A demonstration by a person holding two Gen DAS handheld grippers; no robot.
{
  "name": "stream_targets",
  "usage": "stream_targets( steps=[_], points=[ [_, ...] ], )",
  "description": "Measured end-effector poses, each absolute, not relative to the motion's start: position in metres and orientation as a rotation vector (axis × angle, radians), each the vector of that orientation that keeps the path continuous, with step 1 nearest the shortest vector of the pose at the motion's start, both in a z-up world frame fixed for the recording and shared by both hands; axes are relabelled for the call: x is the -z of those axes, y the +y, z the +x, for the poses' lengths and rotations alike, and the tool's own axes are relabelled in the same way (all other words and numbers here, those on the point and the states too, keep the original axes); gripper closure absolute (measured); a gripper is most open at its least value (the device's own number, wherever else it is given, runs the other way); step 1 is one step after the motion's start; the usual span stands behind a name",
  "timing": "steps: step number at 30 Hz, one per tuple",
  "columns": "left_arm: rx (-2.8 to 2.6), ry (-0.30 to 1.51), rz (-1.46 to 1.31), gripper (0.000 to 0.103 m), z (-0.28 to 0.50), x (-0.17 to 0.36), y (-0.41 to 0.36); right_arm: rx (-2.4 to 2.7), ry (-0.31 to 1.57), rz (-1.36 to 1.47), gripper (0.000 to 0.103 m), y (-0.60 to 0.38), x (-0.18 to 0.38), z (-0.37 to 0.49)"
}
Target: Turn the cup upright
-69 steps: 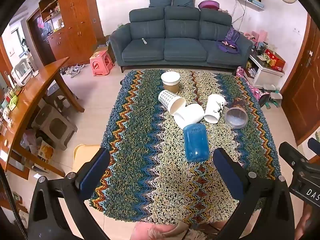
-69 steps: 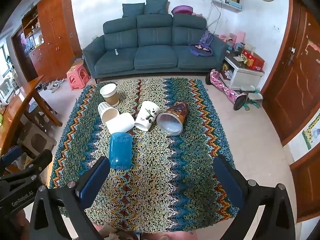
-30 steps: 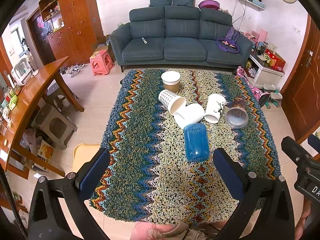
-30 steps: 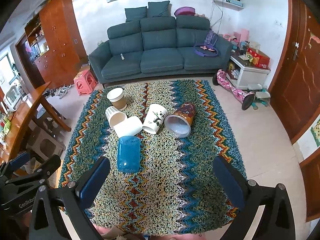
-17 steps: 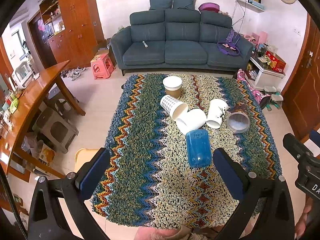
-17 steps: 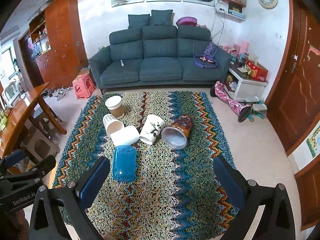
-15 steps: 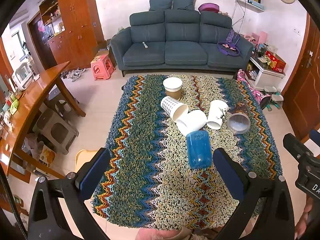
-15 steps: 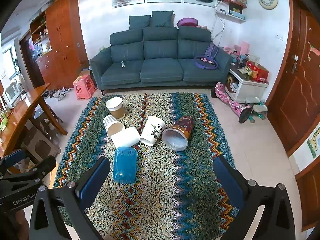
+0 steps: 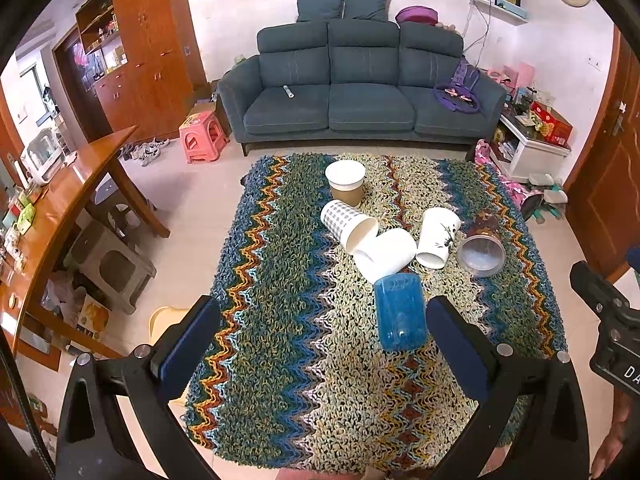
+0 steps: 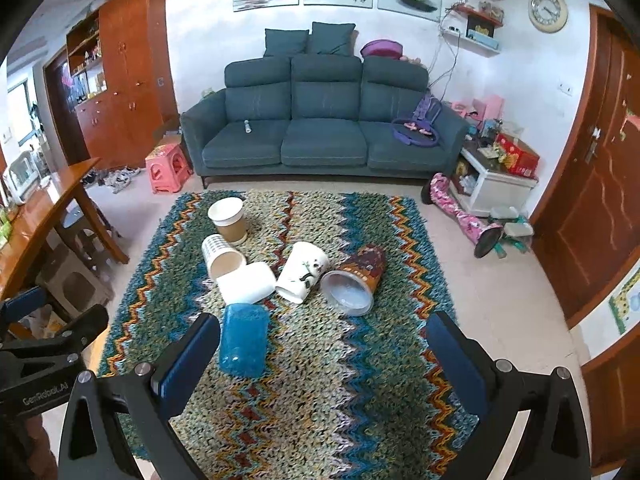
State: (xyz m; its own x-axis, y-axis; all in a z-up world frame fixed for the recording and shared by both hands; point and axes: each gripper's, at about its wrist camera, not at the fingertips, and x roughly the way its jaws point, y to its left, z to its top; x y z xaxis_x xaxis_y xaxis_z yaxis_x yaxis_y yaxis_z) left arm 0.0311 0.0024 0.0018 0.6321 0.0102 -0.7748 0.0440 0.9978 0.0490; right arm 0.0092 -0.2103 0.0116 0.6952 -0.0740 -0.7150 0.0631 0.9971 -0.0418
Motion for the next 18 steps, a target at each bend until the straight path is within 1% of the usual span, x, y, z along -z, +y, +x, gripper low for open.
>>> stream_targets(
  steps=[5, 18],
  points=[
    [0.037, 0.895, 0.067, 0.000, 0.040, 0.008, 0.001, 0.094, 0.797, -0.053, 0.000, -0.205, -0.010, 0.017],
    [0.064, 0.954, 0.076, 0.000, 0.056, 0.039, -0.005, 0.048, 0.906, -0.013, 0.000, -0.208, 0.025, 0.040]
  ],
)
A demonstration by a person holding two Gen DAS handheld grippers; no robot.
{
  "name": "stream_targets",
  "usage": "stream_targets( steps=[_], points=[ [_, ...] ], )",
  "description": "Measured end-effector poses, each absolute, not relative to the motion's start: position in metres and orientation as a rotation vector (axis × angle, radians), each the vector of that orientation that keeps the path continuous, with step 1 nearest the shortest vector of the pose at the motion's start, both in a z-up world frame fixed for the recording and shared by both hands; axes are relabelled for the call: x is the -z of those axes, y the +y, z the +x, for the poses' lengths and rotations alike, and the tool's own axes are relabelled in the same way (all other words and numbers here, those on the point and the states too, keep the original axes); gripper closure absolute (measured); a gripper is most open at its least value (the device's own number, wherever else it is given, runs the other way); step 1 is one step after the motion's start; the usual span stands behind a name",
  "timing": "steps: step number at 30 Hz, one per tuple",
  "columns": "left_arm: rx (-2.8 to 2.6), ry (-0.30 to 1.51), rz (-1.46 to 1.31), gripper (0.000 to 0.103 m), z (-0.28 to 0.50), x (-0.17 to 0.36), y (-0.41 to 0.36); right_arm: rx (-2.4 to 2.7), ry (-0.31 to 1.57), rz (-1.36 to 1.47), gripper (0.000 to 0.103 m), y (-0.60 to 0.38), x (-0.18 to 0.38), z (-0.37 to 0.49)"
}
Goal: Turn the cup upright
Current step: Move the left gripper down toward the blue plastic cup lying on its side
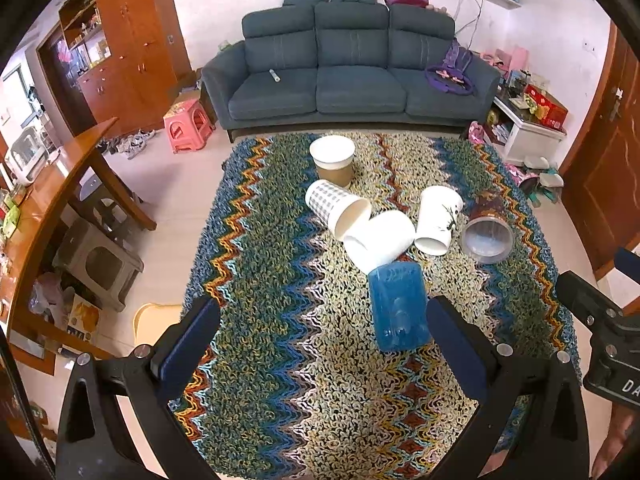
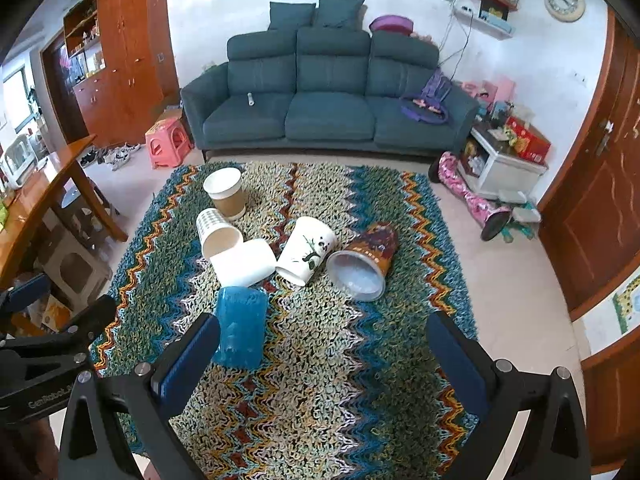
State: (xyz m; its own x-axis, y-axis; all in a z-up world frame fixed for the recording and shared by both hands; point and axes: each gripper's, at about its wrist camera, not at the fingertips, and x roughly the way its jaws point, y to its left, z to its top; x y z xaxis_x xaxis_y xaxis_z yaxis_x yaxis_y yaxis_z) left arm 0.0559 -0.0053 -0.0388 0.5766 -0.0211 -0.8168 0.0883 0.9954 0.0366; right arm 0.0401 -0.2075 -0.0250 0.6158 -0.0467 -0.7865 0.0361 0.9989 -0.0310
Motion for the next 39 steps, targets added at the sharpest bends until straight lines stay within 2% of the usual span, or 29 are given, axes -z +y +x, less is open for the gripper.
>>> stream_targets(
  steps=[21, 39],
  points=[
    [0.100, 0.952, 0.124, 0.000, 0.067, 0.074, -0.024, 0.023, 1.026, 0.028, 0.000, -0.211, 0.076, 0.057],
    [0.171, 1.156, 0.088, 0.001, 0.099, 0.121, -0.049, 0.062, 1.064, 0.019, 0.000, -0.230, 0.109, 0.059]
  ],
)
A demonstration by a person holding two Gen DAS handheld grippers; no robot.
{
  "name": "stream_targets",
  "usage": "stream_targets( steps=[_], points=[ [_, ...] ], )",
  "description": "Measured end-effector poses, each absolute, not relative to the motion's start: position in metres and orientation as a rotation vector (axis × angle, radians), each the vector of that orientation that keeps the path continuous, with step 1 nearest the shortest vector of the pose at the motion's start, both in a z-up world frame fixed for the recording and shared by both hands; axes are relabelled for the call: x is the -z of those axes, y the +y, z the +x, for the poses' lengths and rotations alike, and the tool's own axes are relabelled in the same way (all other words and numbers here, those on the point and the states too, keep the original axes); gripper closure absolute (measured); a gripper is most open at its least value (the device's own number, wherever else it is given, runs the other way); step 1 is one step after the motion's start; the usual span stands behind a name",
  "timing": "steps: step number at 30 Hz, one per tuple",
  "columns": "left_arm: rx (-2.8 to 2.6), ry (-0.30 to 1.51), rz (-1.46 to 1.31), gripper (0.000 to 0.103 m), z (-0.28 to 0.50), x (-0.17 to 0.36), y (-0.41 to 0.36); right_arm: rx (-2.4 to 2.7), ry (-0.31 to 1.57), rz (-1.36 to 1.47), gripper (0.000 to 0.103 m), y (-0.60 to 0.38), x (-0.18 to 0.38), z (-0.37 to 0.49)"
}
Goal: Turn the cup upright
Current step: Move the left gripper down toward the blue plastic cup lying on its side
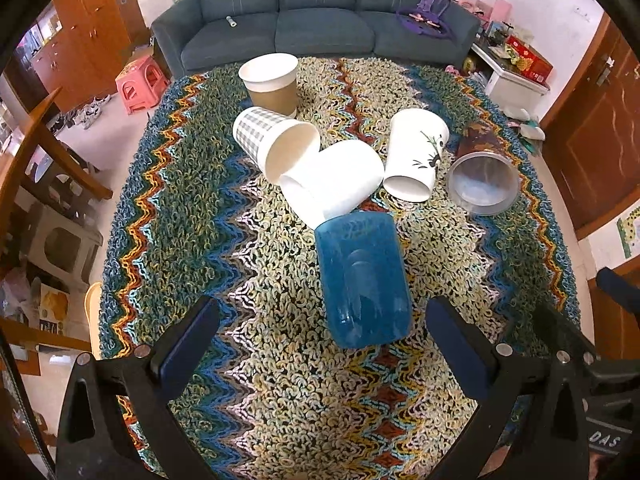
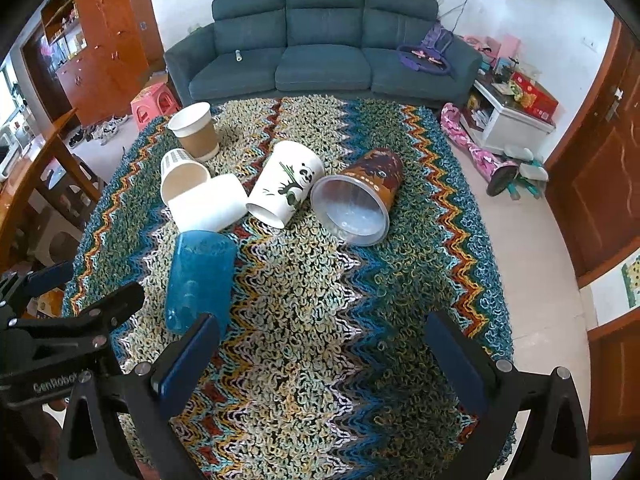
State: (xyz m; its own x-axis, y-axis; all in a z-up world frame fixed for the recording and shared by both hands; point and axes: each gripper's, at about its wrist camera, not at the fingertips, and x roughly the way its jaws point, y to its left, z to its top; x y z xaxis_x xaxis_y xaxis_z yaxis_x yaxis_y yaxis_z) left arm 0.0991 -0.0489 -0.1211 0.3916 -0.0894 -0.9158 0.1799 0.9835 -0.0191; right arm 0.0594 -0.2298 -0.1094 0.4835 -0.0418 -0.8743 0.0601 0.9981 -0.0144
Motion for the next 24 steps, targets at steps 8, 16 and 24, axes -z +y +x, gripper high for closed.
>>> stream_targets(
  steps=[8, 16, 24],
  points=[
    [0.156, 1.217, 0.102, 0.001, 0.113, 0.146, -0.059, 0.060, 1.091, 0.031, 0.000, -0.239, 0.123, 0.062],
    [0.160, 1.278, 0.082, 0.004, 0.121, 0.163, -0.066, 0.059, 1.099, 0.050, 0.000, -0.248, 0.131, 0.066],
    [0.161, 1.326, 0.065, 0.008, 0.129, 0.176, -0.072, 0.047, 1.122, 0.066, 0.000, -0.250, 0.145, 0.072]
  ],
)
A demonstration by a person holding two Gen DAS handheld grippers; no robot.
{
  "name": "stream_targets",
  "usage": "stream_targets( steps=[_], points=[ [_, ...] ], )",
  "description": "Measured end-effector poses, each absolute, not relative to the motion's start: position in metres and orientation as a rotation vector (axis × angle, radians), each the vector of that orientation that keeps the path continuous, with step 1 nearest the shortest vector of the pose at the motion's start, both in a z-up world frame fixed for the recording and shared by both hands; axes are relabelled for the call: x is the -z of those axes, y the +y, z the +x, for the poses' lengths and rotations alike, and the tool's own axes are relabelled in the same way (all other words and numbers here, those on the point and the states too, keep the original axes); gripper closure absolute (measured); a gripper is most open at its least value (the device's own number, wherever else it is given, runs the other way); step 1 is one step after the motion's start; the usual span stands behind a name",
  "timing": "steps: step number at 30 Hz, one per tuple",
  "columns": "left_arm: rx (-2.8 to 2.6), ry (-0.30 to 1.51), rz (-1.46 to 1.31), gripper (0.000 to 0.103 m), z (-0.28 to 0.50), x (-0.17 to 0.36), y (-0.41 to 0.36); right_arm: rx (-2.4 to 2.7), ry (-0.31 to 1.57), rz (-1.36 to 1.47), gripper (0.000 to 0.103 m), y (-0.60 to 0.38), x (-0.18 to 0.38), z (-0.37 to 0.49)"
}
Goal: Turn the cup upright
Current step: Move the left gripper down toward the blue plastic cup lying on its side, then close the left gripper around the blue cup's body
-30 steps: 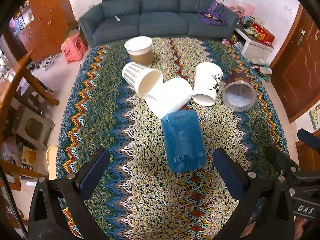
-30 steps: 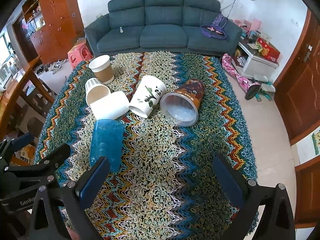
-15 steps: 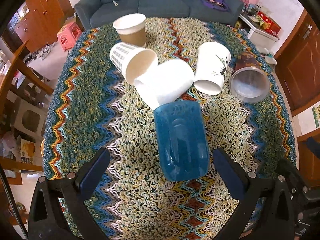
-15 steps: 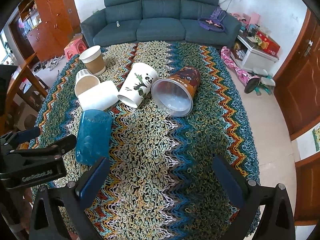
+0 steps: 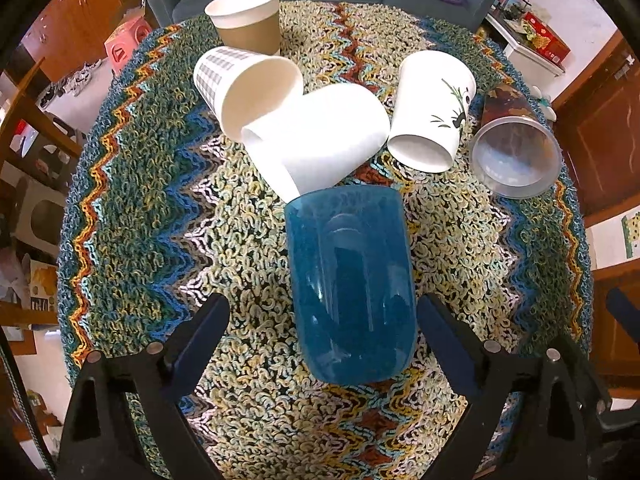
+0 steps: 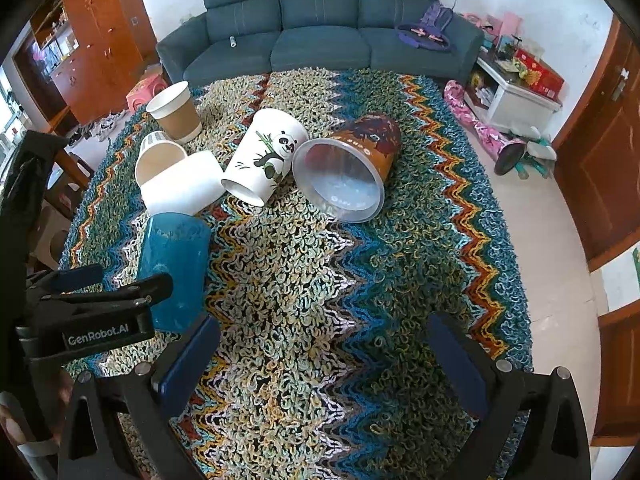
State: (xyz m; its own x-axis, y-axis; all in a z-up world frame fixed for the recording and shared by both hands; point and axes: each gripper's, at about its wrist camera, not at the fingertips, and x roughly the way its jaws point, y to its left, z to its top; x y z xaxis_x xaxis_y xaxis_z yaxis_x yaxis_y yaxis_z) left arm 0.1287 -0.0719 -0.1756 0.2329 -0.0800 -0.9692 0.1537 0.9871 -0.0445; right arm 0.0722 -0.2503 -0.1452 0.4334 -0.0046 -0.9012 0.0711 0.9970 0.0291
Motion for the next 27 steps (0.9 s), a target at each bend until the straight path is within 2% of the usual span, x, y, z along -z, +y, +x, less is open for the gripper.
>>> stream_targets(
  steps=[10, 27],
  points=[
    [0.208, 1.364, 0.052, 0.019, 0.140, 0.185, -0.082, 0.032, 1.133, 0.079, 0.000, -0.251, 0.154, 0.077],
    [0.250, 1.440, -0.040, 0.024, 0.166, 0.204, -0.091, 0.030, 1.157, 0.108, 0.000, -0.257, 0.164, 0.078]
  ],
)
